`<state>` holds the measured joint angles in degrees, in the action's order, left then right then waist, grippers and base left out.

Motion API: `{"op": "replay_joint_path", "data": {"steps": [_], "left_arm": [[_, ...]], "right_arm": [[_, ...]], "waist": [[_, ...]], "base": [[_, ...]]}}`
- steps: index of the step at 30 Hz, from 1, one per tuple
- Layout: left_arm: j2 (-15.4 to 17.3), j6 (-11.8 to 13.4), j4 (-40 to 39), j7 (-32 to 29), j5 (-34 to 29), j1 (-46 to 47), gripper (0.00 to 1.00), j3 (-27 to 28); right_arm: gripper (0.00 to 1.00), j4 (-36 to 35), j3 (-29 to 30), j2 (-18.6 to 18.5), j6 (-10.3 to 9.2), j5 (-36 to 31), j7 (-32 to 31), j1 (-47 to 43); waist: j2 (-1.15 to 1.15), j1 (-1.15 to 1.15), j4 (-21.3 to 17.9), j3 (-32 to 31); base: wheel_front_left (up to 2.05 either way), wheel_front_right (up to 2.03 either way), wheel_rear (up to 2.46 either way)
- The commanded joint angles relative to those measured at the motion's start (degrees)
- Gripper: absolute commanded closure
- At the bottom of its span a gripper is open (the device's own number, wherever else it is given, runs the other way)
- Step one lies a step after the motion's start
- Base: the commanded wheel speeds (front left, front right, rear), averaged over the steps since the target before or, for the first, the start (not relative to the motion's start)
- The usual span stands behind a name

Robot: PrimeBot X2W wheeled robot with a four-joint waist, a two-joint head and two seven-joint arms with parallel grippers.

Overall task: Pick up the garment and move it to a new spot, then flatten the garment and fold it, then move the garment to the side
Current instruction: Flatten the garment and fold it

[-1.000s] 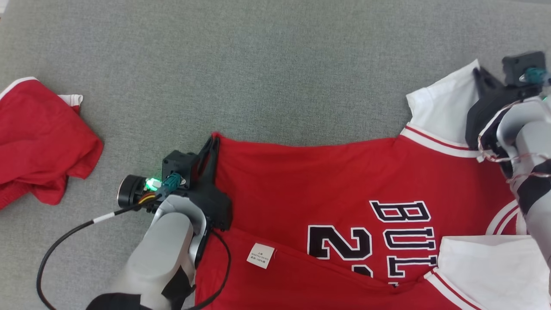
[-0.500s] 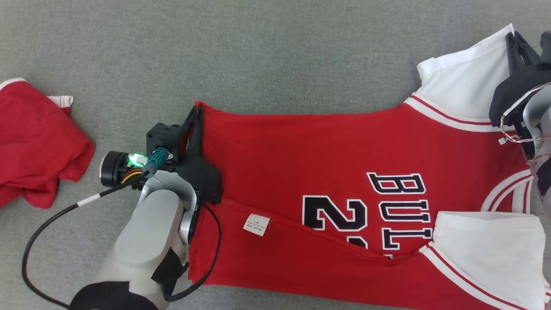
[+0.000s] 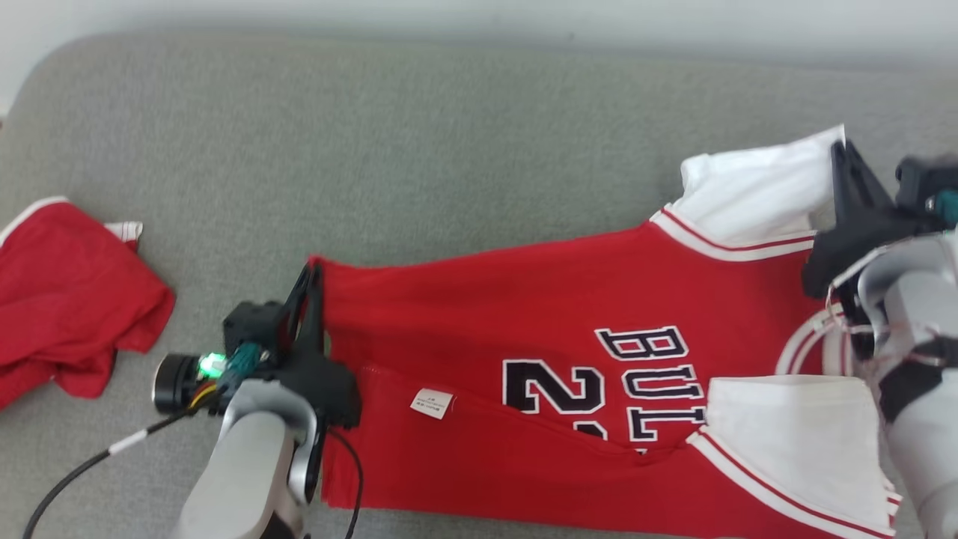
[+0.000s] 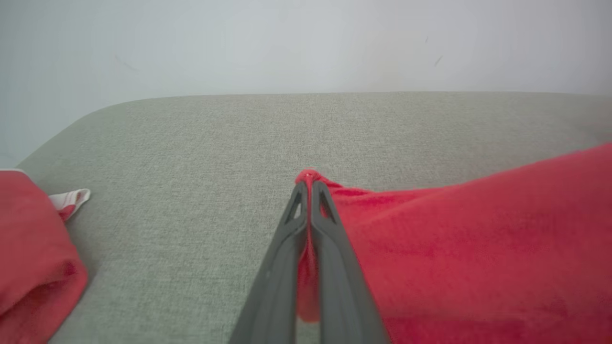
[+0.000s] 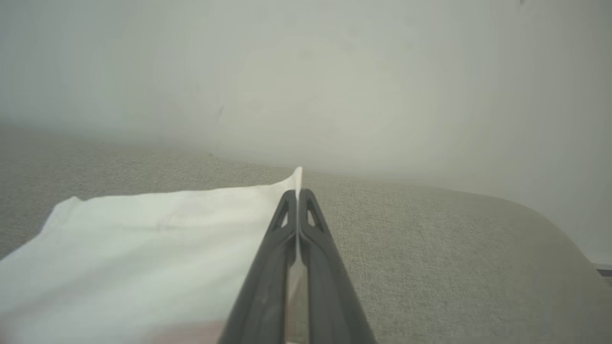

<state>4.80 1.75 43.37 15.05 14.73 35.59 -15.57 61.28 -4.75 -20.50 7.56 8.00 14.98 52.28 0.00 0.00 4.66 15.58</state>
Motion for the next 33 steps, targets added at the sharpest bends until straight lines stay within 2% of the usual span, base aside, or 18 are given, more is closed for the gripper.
{"op": "replay_joint_path", "data": {"steps": [1,9,17,25,33], "left_arm": [[0.5,-0.1,-0.5,0.2,-0.2,-1.4,1.0,0.8],[0.4,-1.8,-5.4,0.2,-2.5,-9.2,1.0,4.0],[-0.4,-2.5,-8.6,0.2,-3.9,-16.7,1.0,6.1],[-1.3,-3.0,-9.2,0.2,-4.4,-21.5,1.0,7.9],[-1.7,-2.9,-10.4,0.2,-4.3,-26.0,1.0,10.0]], "right_arm": [[1.0,-1.3,0.6,0.3,-0.13,0.3,0.2,-2.3],[1.0,-13.8,4.9,2.9,-0.14,1.7,0.2,-16.6],[1.0,-22.8,7.2,6.2,-0.13,2.4,0.3,-28.2],[1.0,-26.3,10.1,9.7,-0.13,2.4,0.2,-35.0],[1.0,-26.6,11.8,12.4,-0.13,1.2,0.2,-39.2]], "waist": [[0.0,0.0,-2.4,-3.9],[0.0,0.0,-5.7,-8.3],[0.0,0.0,-7.6,-10.1],[0.0,0.0,-8.1,-11.5],[0.0,0.0,-8.3,-12.4]], "base": [[0.0,0.0,0.0],[0.0,0.0,0.0],[0.0,0.0,0.0],[0.0,0.0,0.0],[0.0,0.0,0.0]]}}
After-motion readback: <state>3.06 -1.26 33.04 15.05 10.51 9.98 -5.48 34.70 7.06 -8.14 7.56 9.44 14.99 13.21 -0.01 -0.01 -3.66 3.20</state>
